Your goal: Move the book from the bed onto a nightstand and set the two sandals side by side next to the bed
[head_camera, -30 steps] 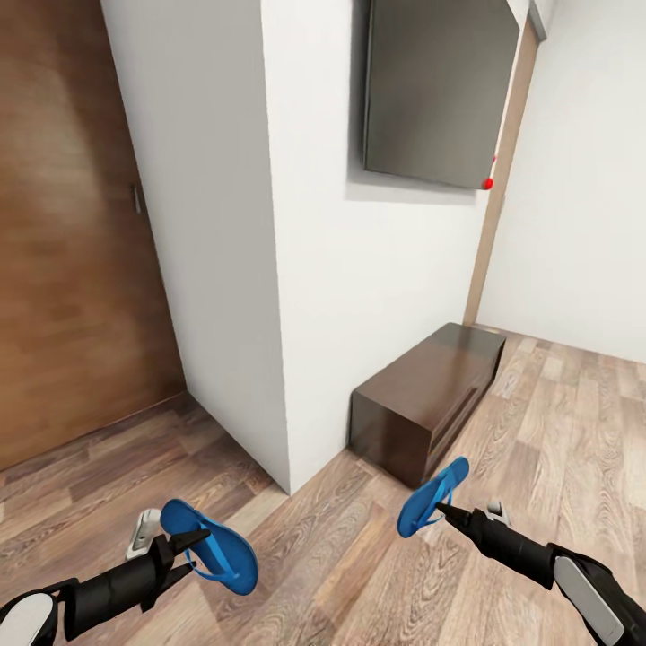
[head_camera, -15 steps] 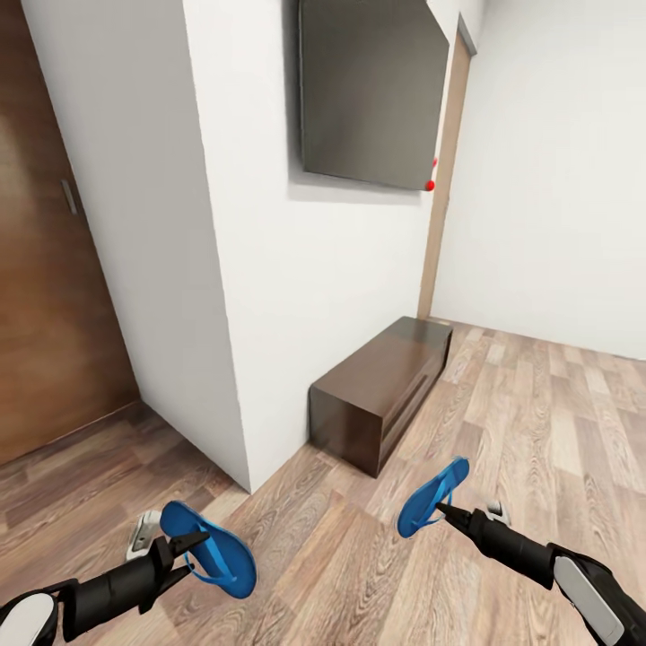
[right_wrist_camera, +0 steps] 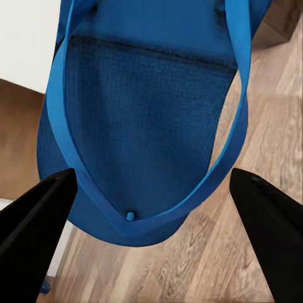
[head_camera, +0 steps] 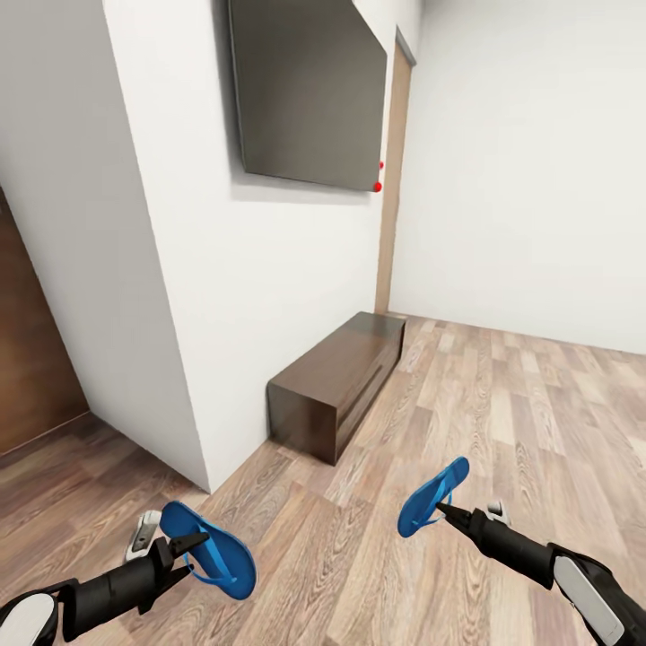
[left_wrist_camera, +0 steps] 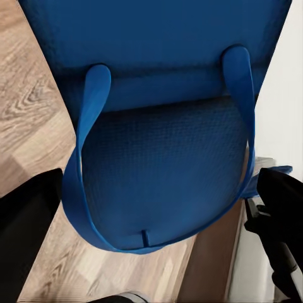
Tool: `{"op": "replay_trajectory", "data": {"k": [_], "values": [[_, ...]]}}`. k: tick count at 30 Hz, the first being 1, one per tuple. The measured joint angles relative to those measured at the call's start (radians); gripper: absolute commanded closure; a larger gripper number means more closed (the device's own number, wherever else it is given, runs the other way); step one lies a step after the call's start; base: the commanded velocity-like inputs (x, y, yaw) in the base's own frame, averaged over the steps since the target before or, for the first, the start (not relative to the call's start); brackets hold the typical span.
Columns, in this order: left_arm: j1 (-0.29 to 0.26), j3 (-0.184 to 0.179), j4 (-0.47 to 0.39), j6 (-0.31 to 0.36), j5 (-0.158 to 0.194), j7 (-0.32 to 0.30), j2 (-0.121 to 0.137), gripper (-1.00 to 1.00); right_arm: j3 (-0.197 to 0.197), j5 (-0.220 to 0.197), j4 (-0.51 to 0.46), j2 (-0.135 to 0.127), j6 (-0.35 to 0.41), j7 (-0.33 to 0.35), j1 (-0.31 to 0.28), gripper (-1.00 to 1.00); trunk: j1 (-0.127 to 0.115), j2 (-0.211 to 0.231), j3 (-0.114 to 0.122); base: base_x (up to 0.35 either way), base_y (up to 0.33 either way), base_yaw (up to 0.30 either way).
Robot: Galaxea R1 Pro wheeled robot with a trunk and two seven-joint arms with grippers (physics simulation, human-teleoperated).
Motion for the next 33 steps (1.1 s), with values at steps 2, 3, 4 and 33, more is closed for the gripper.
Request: {"op": "replay_trajectory", "data": {"k": [2, 3, 4, 33], "values": [[0.0, 0.0, 0.0, 0.0, 0.0, 0.0, 0.0, 1.0, 0.0, 0.0, 0.0, 0.0, 0.0, 0.0, 0.0, 1.0, 0.0, 0.0, 0.0, -0.138, -0.138, -0.252], [0.0, 0.0, 0.0, 0.0, 0.0, 0.0, 0.0, 1.0, 0.0, 0.0, 0.0, 0.0, 0.0, 0.0, 0.0, 1.0, 0.0, 0.0, 0.0, -0.138, -0.138, -0.252], [0.0, 0.0, 0.0, 0.0, 0.0, 0.0, 0.0, 1.0, 0.0, 0.0, 0.0, 0.0, 0.0, 0.0, 0.0, 1.0, 0.0, 0.0, 0.0, -0.138, -0.138, -0.252], [0.0, 0.0, 0.0, 0.0, -0.001, 0.0, -0.002, 1.0, -0.001, 0.0, 0.001, 0.0, 0.001, 0.0, 0.0, 1.0, 0.0, 0.0, 0.0, -0.138, -0.138, -0.246]]}}
